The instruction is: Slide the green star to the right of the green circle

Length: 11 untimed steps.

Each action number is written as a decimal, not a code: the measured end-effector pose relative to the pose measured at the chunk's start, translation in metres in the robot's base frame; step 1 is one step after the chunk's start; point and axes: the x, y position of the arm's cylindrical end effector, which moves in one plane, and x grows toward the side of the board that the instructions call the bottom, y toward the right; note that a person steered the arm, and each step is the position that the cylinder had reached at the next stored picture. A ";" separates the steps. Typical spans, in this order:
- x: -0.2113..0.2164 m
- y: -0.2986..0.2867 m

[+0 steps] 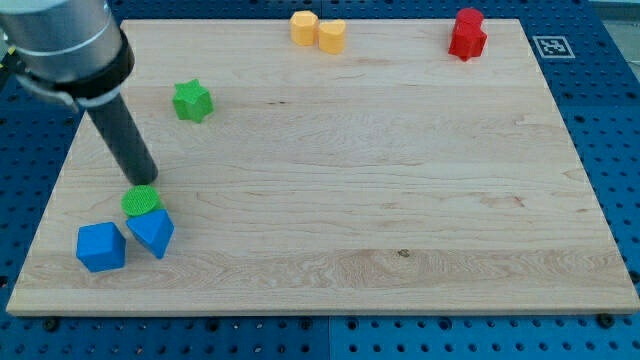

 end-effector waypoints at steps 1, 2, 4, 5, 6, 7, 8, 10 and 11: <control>-0.049 -0.002; -0.106 -0.002; -0.136 0.047; -0.112 0.047; -0.093 0.047; -0.068 0.047; -0.042 0.047; 0.014 0.047; -0.031 0.048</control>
